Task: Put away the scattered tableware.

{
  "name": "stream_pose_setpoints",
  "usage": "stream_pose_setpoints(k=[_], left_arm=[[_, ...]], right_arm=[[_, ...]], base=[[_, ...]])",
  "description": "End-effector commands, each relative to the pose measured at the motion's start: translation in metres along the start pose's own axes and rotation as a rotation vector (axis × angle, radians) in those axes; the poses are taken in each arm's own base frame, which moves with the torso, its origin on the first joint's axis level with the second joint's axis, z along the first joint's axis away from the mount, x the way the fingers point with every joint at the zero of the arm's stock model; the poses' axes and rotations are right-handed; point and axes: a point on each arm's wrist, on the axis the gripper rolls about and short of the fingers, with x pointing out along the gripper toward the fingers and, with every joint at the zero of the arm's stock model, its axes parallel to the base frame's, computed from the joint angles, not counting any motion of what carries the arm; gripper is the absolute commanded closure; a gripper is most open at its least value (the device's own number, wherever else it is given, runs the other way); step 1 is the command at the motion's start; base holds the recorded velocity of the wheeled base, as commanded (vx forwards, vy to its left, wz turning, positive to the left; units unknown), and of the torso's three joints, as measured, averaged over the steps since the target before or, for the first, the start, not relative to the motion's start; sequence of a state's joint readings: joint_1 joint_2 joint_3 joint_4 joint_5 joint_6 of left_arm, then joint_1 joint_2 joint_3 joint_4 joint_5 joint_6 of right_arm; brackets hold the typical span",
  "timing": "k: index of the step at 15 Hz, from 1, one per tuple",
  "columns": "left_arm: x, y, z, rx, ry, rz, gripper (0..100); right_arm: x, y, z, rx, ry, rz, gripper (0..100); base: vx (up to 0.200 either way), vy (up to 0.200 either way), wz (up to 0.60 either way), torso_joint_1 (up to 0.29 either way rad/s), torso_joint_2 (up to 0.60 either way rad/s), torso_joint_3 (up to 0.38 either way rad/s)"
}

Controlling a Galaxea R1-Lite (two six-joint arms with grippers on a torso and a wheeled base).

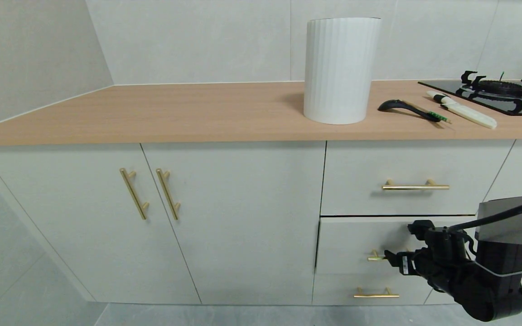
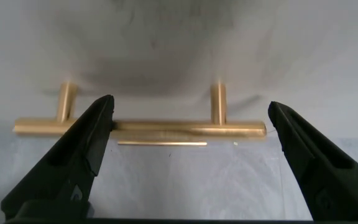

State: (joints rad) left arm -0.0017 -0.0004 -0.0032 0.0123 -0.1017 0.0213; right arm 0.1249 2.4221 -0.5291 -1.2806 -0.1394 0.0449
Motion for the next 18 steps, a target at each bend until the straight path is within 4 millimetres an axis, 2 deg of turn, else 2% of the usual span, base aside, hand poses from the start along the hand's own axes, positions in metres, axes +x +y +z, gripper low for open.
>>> stream_pose_setpoints(k=[1,5,8,11,12,14,16,18], left_arm=[[0.000,0.000,0.000,0.000,0.000,0.001,0],[0.000,0.000,0.000,0.000,0.000,0.001,0],[0.000,0.000,0.000,0.000,0.000,-0.001,0],[0.000,0.000,0.000,0.000,0.000,0.001,0],[0.000,0.000,0.000,0.000,0.000,-0.001,0],[0.000,0.000,0.000,0.000,0.000,0.001,0],[0.000,0.000,0.000,0.000,0.000,0.001,0],[0.000,0.000,0.000,0.000,0.000,0.001,0]], right_arm=[[0.001,0.000,-0.002,-0.003,0.007,0.000,0],[-0.002,0.001,-0.001,-0.005,0.006,0.003,0],[-0.025,-0.002,0.012,-0.028,0.030,0.008,0],[-0.081,-0.001,0.049,-0.047,0.091,0.055,0],[-0.109,0.001,0.063,-0.057,0.098,0.105,0],[-0.146,0.006,0.083,-0.069,0.048,0.152,0],[-0.167,0.005,0.095,-0.066,-0.028,0.162,0],[-0.171,0.005,0.101,-0.056,-0.062,0.160,0]], base=[[0.000,0.000,0.00,0.000,0.00,0.000],[0.000,0.000,0.00,0.000,0.00,0.000],[0.000,0.000,0.00,0.000,0.00,0.000],[0.000,0.000,0.00,0.000,0.00,0.000],[0.000,0.000,0.00,0.000,0.00,0.000],[0.000,0.000,0.00,0.000,0.00,0.000],[0.000,0.000,0.00,0.000,0.00,0.000],[0.000,0.000,0.00,0.000,0.00,0.000]])
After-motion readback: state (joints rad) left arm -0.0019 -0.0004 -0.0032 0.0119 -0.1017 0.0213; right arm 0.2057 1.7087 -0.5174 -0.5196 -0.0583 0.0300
